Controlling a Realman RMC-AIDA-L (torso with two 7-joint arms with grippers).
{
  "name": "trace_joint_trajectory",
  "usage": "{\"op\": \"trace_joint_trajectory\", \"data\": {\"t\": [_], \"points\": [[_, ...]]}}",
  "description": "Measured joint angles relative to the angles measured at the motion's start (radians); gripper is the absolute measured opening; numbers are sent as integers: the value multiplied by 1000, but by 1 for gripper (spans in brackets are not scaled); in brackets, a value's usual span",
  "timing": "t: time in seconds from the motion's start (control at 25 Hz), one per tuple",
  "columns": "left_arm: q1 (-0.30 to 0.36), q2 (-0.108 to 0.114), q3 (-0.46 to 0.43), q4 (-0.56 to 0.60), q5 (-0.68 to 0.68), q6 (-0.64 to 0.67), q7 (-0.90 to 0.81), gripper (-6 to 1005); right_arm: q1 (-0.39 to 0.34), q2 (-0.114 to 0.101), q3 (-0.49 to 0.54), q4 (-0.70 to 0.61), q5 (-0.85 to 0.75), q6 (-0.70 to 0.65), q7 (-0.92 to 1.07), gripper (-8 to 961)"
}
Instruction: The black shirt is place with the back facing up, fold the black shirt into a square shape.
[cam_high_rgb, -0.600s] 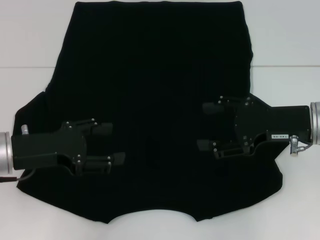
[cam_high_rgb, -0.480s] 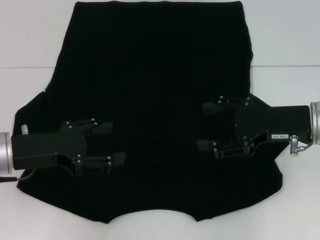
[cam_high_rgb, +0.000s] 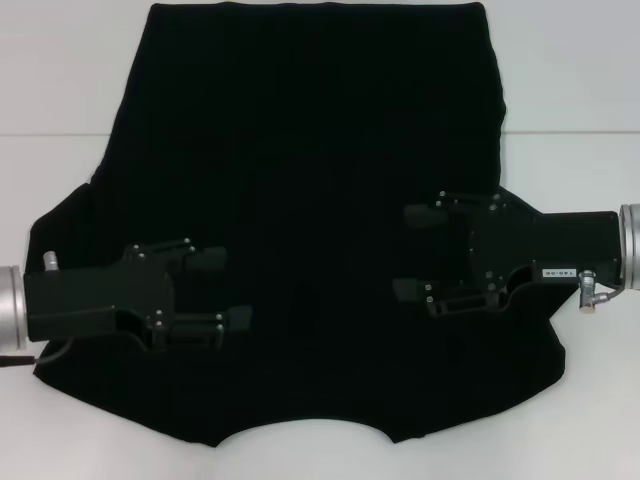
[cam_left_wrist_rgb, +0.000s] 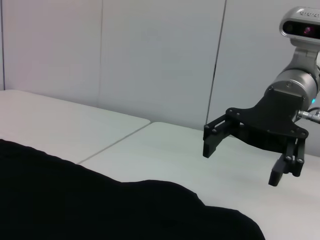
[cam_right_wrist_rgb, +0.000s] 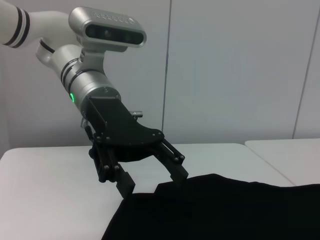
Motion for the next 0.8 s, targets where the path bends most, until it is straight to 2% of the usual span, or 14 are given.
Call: {"op": "trace_joint_trajectory", "data": {"t": [0.28, 0.48, 0.64, 0.8], "points": [[0, -1, -4, 1, -10, -8, -58, 843, -2, 5, 4, 0, 7, -1, 3, 907], [-9, 3, -16, 4, -14, -56, -157, 841, 16, 9, 7, 1, 16, 25, 98, 905], [-20, 12, -20, 29, -15, -145, -372, 840, 28, 26, 6, -7, 16, 41, 113, 904], [-27, 21, -24, 57, 7, -230, -591, 840, 42, 29, -1, -11, 12, 44, 140, 903]]}}
